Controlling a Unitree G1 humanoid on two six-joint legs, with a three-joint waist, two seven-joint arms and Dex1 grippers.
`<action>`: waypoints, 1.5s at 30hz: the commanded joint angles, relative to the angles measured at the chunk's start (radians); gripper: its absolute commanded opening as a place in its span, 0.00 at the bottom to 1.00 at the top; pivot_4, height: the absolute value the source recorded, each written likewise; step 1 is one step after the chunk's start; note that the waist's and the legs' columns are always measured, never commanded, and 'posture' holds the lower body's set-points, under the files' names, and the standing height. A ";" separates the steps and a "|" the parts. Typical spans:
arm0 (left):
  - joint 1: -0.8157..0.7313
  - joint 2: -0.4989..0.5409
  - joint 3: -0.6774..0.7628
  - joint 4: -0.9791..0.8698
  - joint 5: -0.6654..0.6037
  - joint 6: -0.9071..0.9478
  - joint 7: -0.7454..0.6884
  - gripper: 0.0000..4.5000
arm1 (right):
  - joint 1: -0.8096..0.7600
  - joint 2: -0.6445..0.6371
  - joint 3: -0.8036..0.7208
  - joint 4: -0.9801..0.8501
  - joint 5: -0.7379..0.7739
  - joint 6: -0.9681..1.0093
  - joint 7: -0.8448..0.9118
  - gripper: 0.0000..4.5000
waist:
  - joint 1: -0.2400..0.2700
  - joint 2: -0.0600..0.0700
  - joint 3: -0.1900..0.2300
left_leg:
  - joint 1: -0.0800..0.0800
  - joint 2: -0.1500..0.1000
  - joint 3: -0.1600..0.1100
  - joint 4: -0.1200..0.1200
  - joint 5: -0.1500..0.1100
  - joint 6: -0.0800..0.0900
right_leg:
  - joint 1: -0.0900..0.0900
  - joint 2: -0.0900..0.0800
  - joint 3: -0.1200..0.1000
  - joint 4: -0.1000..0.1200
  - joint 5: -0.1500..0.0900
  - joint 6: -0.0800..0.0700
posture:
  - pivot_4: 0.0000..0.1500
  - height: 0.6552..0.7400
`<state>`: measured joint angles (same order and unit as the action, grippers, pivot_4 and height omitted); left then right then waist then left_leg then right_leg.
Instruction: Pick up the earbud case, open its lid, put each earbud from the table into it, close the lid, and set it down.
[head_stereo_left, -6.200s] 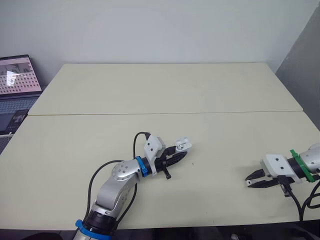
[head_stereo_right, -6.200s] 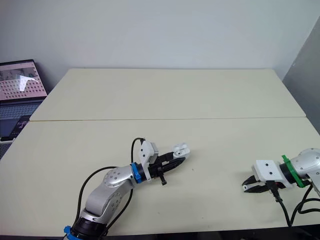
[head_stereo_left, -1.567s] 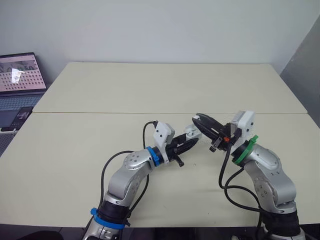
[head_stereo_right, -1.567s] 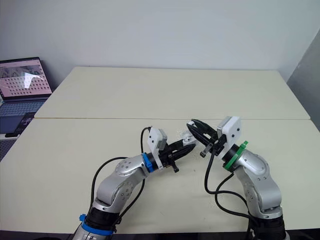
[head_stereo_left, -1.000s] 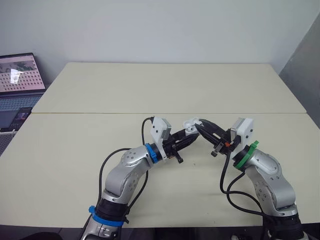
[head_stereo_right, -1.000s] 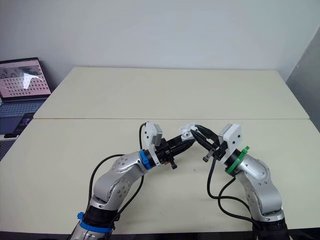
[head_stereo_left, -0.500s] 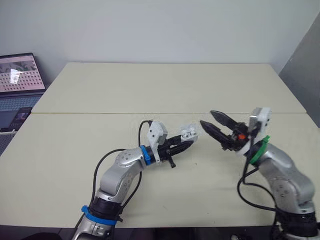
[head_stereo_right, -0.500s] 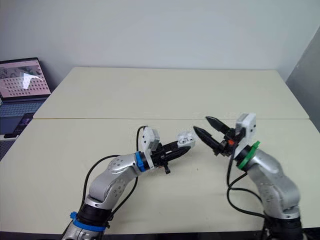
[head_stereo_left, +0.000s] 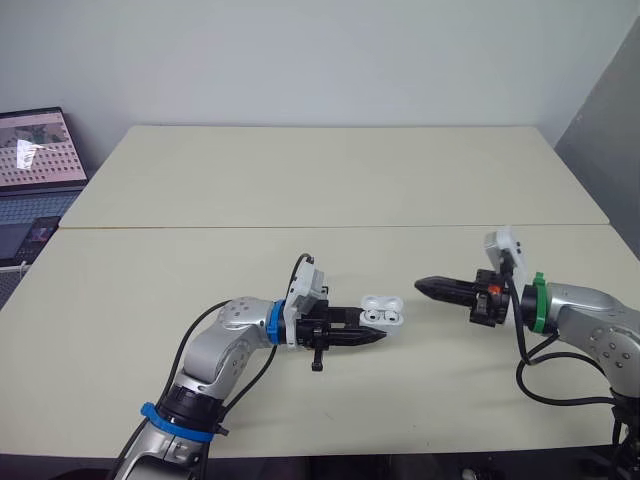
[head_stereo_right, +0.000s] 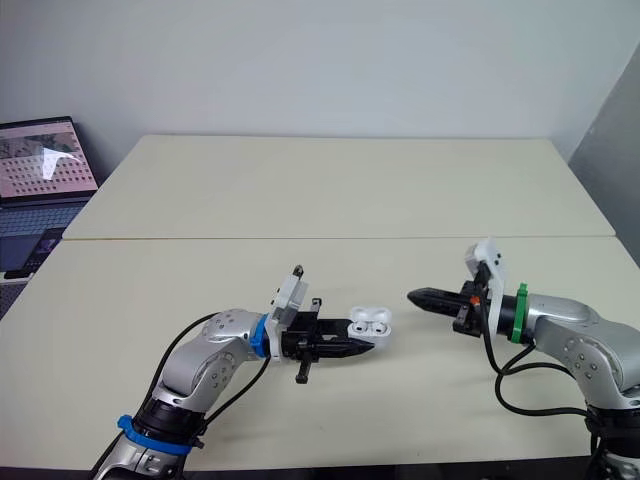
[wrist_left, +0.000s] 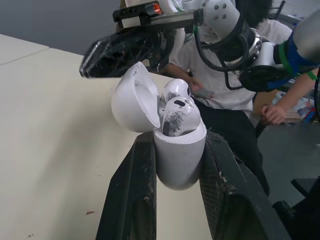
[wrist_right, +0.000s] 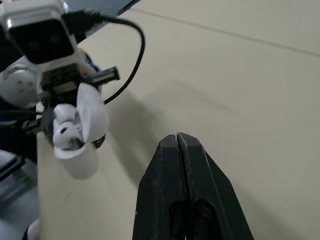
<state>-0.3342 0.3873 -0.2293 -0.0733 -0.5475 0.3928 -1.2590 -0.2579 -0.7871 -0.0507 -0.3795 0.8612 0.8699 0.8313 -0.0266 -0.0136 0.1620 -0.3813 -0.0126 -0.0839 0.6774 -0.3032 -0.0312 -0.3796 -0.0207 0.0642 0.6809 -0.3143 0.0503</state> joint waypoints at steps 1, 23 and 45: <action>-0.023 -0.001 -0.001 -0.007 -0.003 -0.001 -0.010 0.17 | -0.024 0.009 0.017 -0.060 0.005 -0.010 0.027 0.00 | 0.000 0.000 0.000 | 0.000 0.000 0.000 0.000 0.000 0.000 | 0.000 0.000 0.000 0.000 0.000 0.000 | 1.00 1.00; -0.010 -0.004 0.000 -0.005 0.026 0.013 0.036 0.17 | 0.028 -0.032 0.016 -0.143 0.035 0.000 0.085 0.00 | 0.001 0.000 0.000 | -0.001 0.000 -0.002 0.000 0.000 0.000 | 0.000 0.000 0.000 0.000 0.000 0.000 | 1.00 1.00; -0.238 -0.083 -0.024 0.193 0.146 0.327 0.348 0.69 | 0.424 0.083 -0.176 -0.057 -0.327 -0.525 0.014 0.00 | -0.003 -0.001 0.000 | 0.000 0.000 -0.001 0.000 0.000 -0.001 | 0.000 0.001 0.000 0.001 0.000 0.000 | 1.00 1.00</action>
<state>-0.5550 0.3071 -0.2577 0.1242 -0.4120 0.7472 -0.9072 0.1527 -0.7031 -0.1882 -0.4132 0.5311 0.3807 0.8324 -0.0295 -0.0142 0.1622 -0.3813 -0.0123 -0.0855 0.6775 -0.3029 -0.0318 -0.3794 -0.0195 0.0637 0.6815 -0.3144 0.0504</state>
